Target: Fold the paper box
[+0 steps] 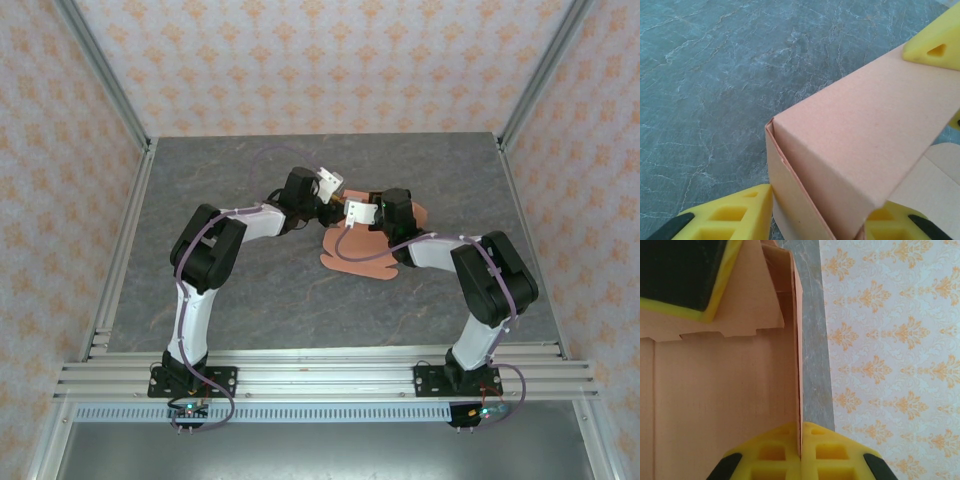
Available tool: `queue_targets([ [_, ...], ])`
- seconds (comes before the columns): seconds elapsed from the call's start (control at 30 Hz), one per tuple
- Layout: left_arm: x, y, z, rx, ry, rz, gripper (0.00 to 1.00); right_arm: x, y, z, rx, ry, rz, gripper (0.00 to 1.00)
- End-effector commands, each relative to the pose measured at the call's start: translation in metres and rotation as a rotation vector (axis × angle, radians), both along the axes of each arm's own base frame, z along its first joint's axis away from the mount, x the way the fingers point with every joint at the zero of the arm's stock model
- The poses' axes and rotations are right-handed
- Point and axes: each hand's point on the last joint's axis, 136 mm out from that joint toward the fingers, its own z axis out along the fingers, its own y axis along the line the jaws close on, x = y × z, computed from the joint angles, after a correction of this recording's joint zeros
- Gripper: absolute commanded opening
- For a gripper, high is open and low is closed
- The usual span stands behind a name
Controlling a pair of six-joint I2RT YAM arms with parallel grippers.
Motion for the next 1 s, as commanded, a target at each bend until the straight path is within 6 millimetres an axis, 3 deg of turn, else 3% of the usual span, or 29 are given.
queue_targets([
  [0.0, 0.005, 0.001, 0.026, -0.015, -0.056, 0.039, 0.32, 0.003, 0.009, 0.017, 0.051, -0.019, 0.014, 0.0],
  [0.27, 0.01, -0.001, 0.023, 0.007, -0.059, 0.098, 0.25, 0.003, 0.01, 0.019, 0.066, -0.019, 0.014, 0.0],
  [0.63, 0.023, 0.017, 0.018, 0.092, -0.096, 0.322, 0.2, 0.0, 0.01, 0.021, 0.083, -0.02, 0.009, 0.0],
  [0.97, 0.029, 0.028, 0.024, 0.046, -0.093, 0.46, 0.11, -0.002, 0.011, 0.02, 0.081, -0.02, 0.005, 0.0],
])
